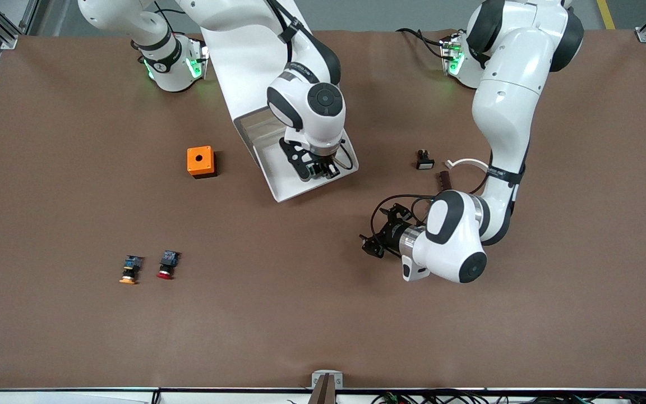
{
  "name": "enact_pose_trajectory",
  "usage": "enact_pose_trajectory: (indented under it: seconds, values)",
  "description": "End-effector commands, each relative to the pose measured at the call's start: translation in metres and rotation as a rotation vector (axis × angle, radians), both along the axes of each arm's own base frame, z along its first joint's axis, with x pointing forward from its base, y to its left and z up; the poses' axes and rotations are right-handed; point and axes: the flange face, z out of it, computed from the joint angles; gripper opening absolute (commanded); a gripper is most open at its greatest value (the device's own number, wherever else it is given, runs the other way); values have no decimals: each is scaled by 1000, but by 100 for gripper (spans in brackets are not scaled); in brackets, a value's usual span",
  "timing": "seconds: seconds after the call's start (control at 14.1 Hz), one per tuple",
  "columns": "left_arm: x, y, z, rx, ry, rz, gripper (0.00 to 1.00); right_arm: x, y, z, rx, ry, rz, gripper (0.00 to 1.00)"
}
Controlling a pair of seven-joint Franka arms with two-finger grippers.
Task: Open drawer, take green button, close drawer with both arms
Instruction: 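Lift the green button out with the right gripper toward the red button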
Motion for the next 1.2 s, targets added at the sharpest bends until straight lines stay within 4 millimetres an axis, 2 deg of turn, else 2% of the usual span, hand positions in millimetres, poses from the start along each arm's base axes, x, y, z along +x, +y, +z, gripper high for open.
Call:
enact_pose_trajectory:
  seconds: [0.0, 0.14, 0.21, 0.35, 0.43, 0.5, 0.57, 0.71, 0.85, 0.99, 1.13]
  values:
    - [6, -7, 14, 57, -162, -61, 99, 48, -29, 62, 51, 97, 76, 0]
    - [3, -24, 16, 126, -267, -133, 99, 67, -57, 90, 61, 125, 223, 0]
    - [2, -31, 17, 162, -316, -167, 99, 79, -77, 104, 78, 115, 294, 0]
    - [-4, -45, 25, 200, -365, -202, 99, 107, -114, 109, 100, 106, 411, 0]
    - [-6, -49, 27, 201, -373, -208, 99, 122, -134, 108, 89, 90, 474, 0]
    - [-8, -54, 29, 213, -391, -225, 99, 142, -163, 103, 64, 73, 537, 0]
    - [-16, -66, 34, 244, -423, -264, 99, 157, -180, 101, 68, 40, 580, 0]
    - [-27, -84, 43, 283, -452, -281, 99, 174, -204, 76, 83, -20, 638, 0]
    - [-42, -105, 43, 295, -443, -253, 99, 186, -228, 50, 92, -63, 708, 0]
    - [-55, -123, 42, 303, -434, -236, 99, 199, -242, 15, 92, -91, 759, 1]
    - [-67, -137, 36, 308, -427, -247, 99, 212, -261, -12, 85, -104, 803, 1]
